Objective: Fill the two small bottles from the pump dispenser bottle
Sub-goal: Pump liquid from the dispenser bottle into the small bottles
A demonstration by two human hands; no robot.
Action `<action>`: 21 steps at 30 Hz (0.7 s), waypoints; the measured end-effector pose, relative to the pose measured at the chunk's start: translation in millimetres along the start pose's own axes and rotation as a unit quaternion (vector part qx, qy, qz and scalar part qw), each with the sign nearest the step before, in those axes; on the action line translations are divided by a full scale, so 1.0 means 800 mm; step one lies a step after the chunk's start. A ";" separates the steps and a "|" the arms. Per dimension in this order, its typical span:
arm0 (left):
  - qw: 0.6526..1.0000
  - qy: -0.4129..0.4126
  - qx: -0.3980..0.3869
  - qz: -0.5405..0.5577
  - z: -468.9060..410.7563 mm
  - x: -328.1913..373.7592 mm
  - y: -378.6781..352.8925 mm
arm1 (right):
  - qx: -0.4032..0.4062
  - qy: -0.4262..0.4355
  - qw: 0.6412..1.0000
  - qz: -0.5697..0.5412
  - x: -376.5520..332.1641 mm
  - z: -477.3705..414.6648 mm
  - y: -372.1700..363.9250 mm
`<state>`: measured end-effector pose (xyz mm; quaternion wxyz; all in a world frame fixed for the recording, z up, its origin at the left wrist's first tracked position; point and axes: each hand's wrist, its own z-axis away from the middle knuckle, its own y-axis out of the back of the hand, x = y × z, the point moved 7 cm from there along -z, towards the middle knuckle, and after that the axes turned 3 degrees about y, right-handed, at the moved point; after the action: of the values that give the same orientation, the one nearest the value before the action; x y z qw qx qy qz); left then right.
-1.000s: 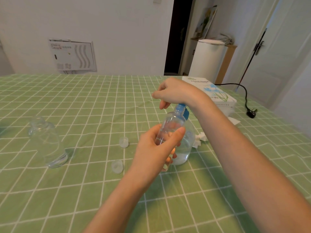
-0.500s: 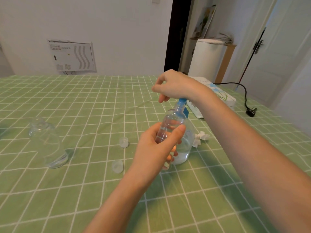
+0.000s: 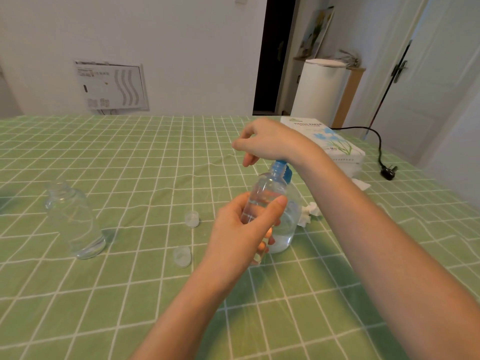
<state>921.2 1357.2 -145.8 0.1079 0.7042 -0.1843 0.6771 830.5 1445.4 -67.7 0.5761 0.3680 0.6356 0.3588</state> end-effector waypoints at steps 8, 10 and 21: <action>1.000 -0.006 -0.001 0.003 0.000 0.003 -0.001 | 0.012 0.010 1.000 0.016 -0.005 0.001 0.009; 1.000 -0.007 -0.002 0.007 0.000 0.004 -0.001 | 0.024 0.018 0.999 0.035 -0.010 0.000 0.016; 1.000 -0.012 -0.004 0.009 0.000 0.005 0.000 | 0.027 0.020 0.999 0.023 -0.011 0.000 0.015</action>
<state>921.1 1357.2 -141.7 0.1025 0.7103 -0.1942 0.6688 831.3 1443.6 -53.3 0.5444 0.3905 0.6483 0.3617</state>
